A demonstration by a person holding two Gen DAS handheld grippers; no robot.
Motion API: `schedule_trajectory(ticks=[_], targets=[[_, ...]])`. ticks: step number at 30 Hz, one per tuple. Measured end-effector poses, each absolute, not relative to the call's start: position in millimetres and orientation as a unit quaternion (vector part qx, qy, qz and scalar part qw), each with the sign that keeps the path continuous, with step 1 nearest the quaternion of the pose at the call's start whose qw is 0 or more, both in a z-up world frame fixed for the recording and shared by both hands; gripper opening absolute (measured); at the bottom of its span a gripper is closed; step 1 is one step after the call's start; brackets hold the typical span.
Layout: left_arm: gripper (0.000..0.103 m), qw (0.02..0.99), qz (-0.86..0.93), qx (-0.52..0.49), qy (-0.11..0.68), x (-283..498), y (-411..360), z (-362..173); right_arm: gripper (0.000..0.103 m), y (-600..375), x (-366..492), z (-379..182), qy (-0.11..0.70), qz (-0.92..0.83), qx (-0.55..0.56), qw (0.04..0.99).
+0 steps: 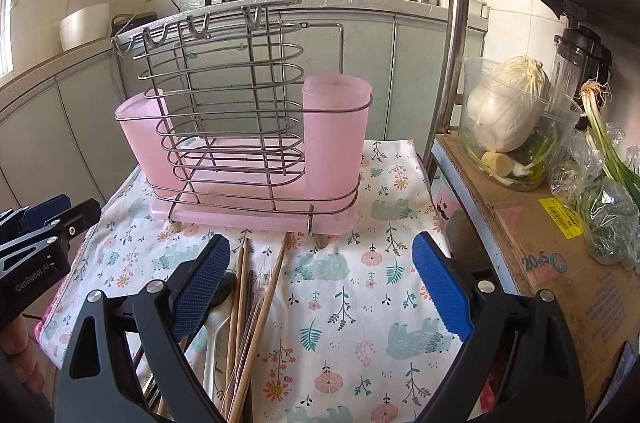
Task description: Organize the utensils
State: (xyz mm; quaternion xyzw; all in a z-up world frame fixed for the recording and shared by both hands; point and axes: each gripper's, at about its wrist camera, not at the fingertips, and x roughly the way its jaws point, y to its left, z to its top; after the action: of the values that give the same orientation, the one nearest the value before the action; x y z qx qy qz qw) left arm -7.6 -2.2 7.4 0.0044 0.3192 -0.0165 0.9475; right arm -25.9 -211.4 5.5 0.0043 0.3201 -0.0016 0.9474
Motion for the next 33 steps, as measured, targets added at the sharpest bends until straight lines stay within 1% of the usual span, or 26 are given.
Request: schedule_trajectory(ticks=[1,3,4,20,21,22,33], targets=[[0.050,0.947,-0.016,0.004,0.319,-7,-2,7,0.093,-213,-27,6,0.315,0.013,0.047,0.948],[0.050,0.948,-0.016,0.004,0.319,-8,-2,7,0.093,-211,-26,6,0.320,-0.001,0.005,0.948],[0.050,0.948,-0.016,0.005,0.319,-7,-2,7,0.093,-211,-26,6,0.319,-0.002,0.004,0.948],[0.050,0.947,-0.018,0.004,0.321,-8,-1,9,0.093,-214,-26,6,0.318,-0.003,0.009,0.948],[0.050,0.946,-0.018,0.004,0.322,-8,0,8,0.093,-219,-28,10,0.319,-0.015,0.063,0.946],[0.050,0.946,-0.018,0.004,0.323,-7,1,8,0.093,-216,-26,4,0.323,-0.004,0.015,0.946],[0.050,0.931,-0.039,-0.003,0.362,-2,21,-12,0.093,-230,-18,-8,0.354,0.005,0.039,0.934]])
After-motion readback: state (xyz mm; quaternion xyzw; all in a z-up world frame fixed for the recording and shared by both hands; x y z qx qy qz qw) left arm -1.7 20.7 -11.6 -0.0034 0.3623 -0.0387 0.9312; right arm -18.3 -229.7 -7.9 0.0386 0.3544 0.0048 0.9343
